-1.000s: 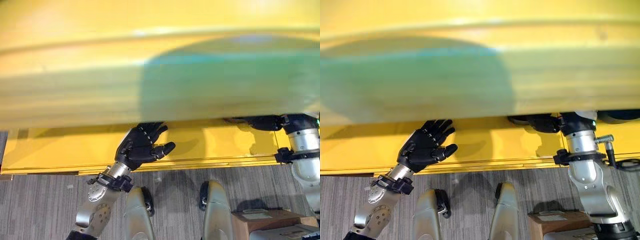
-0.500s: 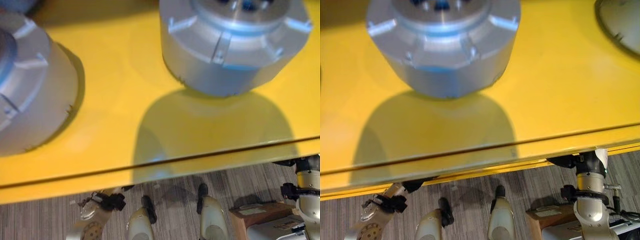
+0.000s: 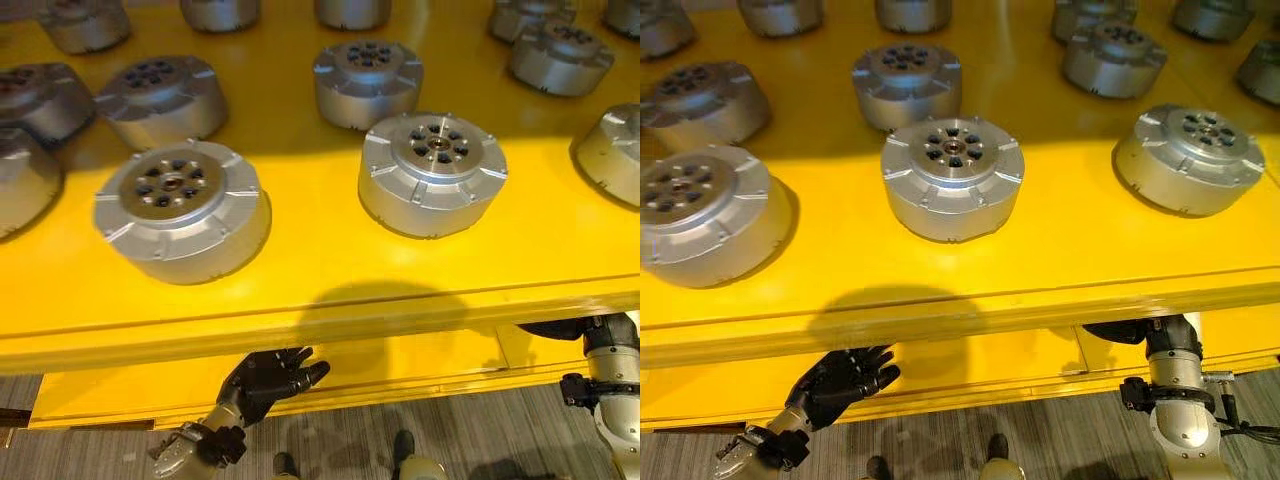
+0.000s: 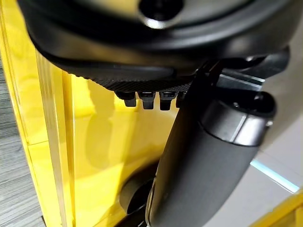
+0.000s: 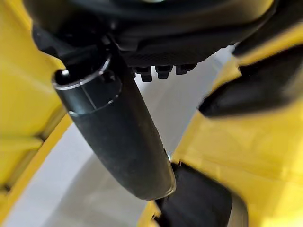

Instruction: Move parts from the plastic box to the shelf.

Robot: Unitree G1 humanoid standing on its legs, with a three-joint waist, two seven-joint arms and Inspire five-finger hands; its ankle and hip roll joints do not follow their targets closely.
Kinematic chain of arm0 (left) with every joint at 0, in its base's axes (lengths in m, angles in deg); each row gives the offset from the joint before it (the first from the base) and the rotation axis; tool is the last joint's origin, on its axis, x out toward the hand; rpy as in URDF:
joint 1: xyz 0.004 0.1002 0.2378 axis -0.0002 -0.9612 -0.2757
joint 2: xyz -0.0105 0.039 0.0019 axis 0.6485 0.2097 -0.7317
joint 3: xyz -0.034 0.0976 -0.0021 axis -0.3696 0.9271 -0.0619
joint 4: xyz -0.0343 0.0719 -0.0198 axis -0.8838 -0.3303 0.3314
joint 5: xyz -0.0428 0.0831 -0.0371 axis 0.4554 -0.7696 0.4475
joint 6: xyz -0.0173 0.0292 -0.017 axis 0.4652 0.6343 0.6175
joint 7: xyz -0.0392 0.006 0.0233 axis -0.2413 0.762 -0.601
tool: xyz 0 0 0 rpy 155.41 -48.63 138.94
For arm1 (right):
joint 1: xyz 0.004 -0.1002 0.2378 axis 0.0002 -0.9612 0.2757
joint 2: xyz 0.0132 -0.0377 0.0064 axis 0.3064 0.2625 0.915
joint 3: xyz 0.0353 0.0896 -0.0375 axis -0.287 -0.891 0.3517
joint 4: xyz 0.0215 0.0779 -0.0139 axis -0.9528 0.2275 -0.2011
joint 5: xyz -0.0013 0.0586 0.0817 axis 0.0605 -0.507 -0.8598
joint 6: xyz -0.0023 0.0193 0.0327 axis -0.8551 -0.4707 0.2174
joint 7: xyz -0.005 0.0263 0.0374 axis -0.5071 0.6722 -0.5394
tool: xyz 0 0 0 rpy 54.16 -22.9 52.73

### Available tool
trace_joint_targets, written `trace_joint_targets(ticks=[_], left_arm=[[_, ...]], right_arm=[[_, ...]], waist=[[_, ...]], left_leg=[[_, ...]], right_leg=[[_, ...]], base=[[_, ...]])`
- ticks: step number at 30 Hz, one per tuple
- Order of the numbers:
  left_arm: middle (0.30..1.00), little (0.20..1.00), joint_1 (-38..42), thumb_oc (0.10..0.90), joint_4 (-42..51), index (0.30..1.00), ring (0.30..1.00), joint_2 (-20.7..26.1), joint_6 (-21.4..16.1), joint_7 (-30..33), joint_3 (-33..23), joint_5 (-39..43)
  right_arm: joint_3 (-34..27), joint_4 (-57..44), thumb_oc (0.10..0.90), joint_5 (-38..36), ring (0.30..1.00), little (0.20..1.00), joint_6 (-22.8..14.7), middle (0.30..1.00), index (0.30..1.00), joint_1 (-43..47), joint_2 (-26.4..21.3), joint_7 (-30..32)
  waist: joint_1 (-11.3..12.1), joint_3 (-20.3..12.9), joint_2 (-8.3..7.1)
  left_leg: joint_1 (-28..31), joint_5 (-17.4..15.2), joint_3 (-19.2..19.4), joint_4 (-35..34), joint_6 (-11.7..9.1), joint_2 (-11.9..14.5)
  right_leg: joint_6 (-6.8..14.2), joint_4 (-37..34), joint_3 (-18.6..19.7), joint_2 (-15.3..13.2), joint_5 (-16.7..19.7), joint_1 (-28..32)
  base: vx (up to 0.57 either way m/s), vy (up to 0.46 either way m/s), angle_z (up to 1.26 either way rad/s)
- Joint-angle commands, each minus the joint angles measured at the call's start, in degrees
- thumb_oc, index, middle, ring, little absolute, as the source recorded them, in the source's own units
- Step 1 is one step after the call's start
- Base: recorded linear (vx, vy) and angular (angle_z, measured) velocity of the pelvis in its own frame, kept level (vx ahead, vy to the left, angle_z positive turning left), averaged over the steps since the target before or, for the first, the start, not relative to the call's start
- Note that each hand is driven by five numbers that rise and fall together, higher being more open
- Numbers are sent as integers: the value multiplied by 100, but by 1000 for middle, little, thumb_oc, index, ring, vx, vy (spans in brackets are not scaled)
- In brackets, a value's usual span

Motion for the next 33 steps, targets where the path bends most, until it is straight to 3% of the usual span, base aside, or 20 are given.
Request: trace_joint_targets(ticks=[1, 7, 8, 11, 14, 16, 20, 23, 25, 28, 31, 33], left_arm=[[1000, 1000, 232, 900, 328, 1000, 1000, -29, -322, -506, -231, 368], [1000, 1000, 381, 900, 39, 1000, 1000, -63, -363, -54, -140, 296], [1000, 1000, 376, 900, -129, 1000, 1000, -115, -458, 61, -191, 242], [1000, 1000, 343, 900, -230, 1000, 1000, -157, -479, 20, -257, 63], [1000, 1000, 343, 900, -290, 1000, 1000, -157, -498, -54, -263, -39], [1000, 1000, 370, 900, -347, 1000, 1000, -153, -456, -146, -254, -136], [1000, 1000, 488, 900, -410, 1000, 1000, -54, -289, -331, -215, -150], [1000, 1000, 537, 900, -537, 1000, 1000, 49, -230, -414, -205, -421], [1000, 1000, 492, 900, -550, 1000, 1000, 96, -289, -529, -225, -500], [1000, 1000, 315, 900, -481, 1000, 1000, 188, -404, -531, -325, -626], [1000, 1000, 324, 900, -469, 1000, 1000, 218, -536, -406, -282, -533], [1000, 1000, 370, 900, -437, 1000, 1000, 271, -632, -342, -261, -425]], right_arm=[[-206, -51, 900, -342, 1000, 1000, -198, 1000, 1000, 256, -206, 159], [-170, 516, 900, -420, 1000, 1000, -13, 1000, 1000, 506, -138, 285], [-199, 693, 900, -310, 1000, 1000, 81, 1000, 1000, 516, -50, 248], [-266, 813, 900, -370, 1000, 1000, 311, 1000, 1000, 506, 4, 179], [-299, 934, 900, -493, 1000, 1000, 214, 1000, 1000, 536, 33, 105], [-327, 954, 900, -463, 1000, 1000, 388, 1000, 1000, 585, 58, -17], [-428, 1065, 900, -586, 1000, 1000, 463, 1000, 1000, 747, -48, -4], [-581, 1205, 900, -598, 1000, 1000, 672, 1000, 1000, 675, -76, 23], [-640, 1231, 900, -705, 1000, 1000, 724, 1000, 1000, 563, -50, -60], [-492, 1286, 900, -553, 1000, 1000, 780, 1000, 1000, 689, -113, -519], [-317, 1280, 900, -597, 1000, 1000, 741, 1000, 1000, 809, -241, -665], [-225, 1260, 900, -681, 1000, 1000, 692, 1000, 1000, 812, -270, -722]], waist=[[37, -252, -173], [50, -319, -192], [76, -342, -225], [99, -349, -282], [117, -338, -324], [140, -307, -364], [159, -206, -441], [85, -80, -532], [98, -21, -591], [366, 76, -650], [434, 114, -644], [384, 138, -636]], left_leg=[[29, 636, 638, -210, -214, 515], [106, 503, 618, -120, -154, 408], [139, 356, 564, -20, -86, 317], [170, 159, 503, 119, 16, 185], [168, 6, 468, 257, 105, 84], [148, -171, 435, 438, 217, -29], [45, -523, 446, 879, 414, -200], [-35, -788, 495, 1078, 564, -378], [-65, -878, 634, 1132, 583, -406], [72, -798, 1328, 988, 461, -206], [136, -771, 1505, 916, 482, -181], [100, -871, 1481, 916, 663, -308]], right_leg=[[54, -195, -711, -216, 87, 380], [69, -272, -738, -224, 150, 477], [88, -321, -721, -245, 194, 521], [121, -324, -659, -294, 234, 534], [149, -313, -617, -335, 258, 540], [195, -275, -582, -414, 291, 534], [315, -206, -506, -660, 513, 427], [488, -297, -413, -881, 995, 177], [603, -380, -585, -1033, 1325, 42], [713, -483, -1825, -1285, 1751, -111], [707, -312, -2147, -1394, 1867, -196], [690, 317, -1972, -1498, 1833, -348]], base=[[-36, 85, 0], [-41, 101, -2], [-44, 148, -2], [-49, 159, -2], [-39, 152, 2], [-33, 215, 4], [-37, 231, 3], [-34, 224, 4], [-77, 141, 3], [-173, 80, -44], [-134, 80, -121], [-99, 130, -51]])
